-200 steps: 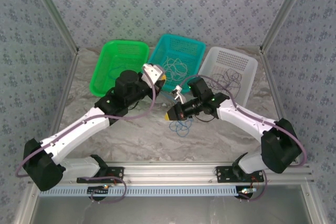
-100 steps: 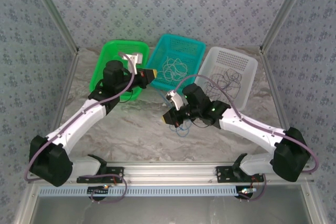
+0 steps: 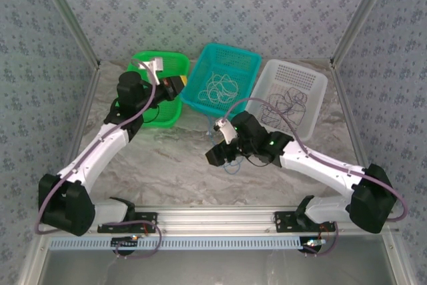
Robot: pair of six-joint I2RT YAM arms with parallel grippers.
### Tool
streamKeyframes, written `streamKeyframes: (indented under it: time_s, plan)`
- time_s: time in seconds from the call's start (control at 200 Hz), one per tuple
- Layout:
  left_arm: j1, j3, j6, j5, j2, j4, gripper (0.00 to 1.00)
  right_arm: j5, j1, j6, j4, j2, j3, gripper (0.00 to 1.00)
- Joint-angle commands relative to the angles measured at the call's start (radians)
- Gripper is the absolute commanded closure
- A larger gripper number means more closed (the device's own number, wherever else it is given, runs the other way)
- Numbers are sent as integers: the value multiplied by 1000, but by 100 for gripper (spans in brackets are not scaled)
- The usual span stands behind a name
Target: Untangle the cables
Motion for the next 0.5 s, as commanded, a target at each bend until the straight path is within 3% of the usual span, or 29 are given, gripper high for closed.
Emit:
streamKeyframes:
  time_s: [0.0, 0.165, 0.275, 0.495]
  plan:
    - [67, 110, 91, -15, -20, -88, 100, 77, -41, 49, -41, -51, 25, 18]
    - [177, 240, 263, -28, -14, -325, 100, 97, -93, 50, -70, -145, -26, 11]
    - [239, 263, 306, -79, -4, -379, 100, 120, -135, 85, -61, -215, -84, 7]
    - [255, 304, 454, -193, 60, -442, 100, 111, -202, 125, -59, -299, -151, 4]
